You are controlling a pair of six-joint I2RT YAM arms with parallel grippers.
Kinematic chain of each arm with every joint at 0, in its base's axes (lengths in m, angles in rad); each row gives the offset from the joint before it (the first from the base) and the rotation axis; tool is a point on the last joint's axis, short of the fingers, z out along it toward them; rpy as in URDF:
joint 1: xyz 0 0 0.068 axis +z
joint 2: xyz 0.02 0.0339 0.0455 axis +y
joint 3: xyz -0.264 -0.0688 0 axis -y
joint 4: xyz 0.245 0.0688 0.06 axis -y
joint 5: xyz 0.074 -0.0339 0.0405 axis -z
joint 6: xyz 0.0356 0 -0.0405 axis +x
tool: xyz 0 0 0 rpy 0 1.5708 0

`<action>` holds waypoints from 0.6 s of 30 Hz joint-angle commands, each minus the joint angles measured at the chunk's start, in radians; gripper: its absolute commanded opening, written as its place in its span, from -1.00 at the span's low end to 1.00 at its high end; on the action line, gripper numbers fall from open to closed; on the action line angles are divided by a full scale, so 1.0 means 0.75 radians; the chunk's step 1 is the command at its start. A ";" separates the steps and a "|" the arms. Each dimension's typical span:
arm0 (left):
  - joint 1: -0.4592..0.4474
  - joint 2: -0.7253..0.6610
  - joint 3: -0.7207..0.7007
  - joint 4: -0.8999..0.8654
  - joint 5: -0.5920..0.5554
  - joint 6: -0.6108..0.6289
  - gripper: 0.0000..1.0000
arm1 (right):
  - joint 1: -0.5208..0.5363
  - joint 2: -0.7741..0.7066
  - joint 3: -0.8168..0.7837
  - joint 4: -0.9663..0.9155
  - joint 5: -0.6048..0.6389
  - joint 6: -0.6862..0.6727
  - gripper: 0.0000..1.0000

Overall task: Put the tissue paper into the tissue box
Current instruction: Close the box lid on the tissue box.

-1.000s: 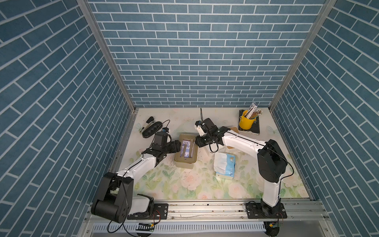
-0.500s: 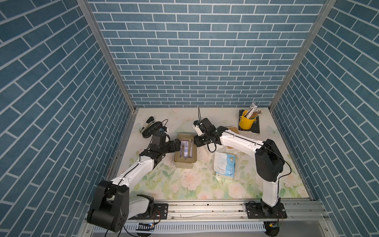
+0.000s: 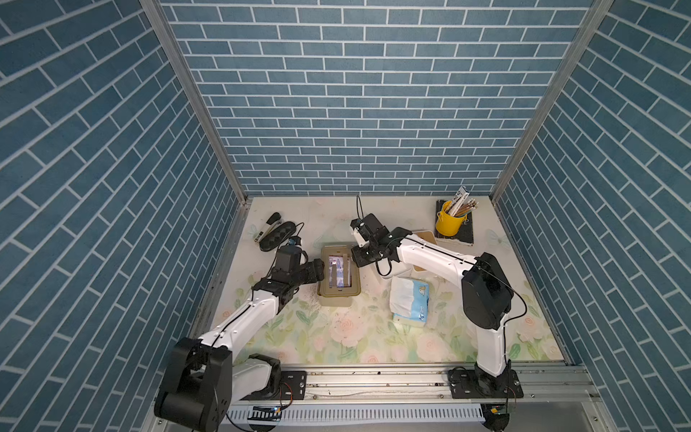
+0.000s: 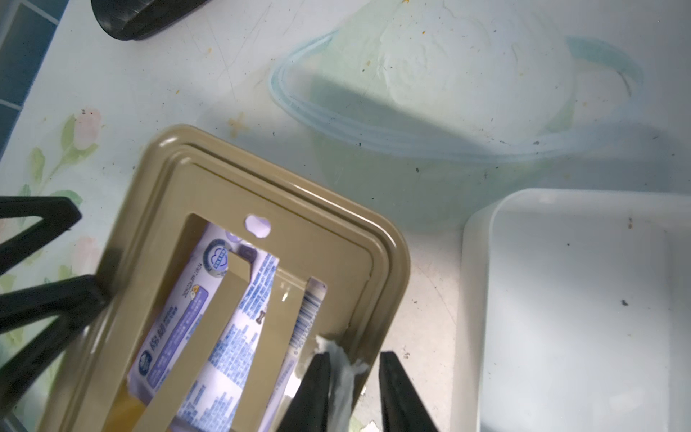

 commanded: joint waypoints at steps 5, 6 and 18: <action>0.017 0.126 0.001 0.099 -0.002 0.026 0.62 | 0.053 0.058 0.110 -0.195 0.031 0.001 -0.46; 0.022 0.141 0.006 0.106 -0.001 0.031 0.61 | 0.056 0.058 0.119 -0.202 0.031 0.001 -0.46; 0.042 0.239 0.065 0.144 0.013 0.047 0.56 | 0.088 0.030 0.097 -0.217 0.056 -0.002 -0.41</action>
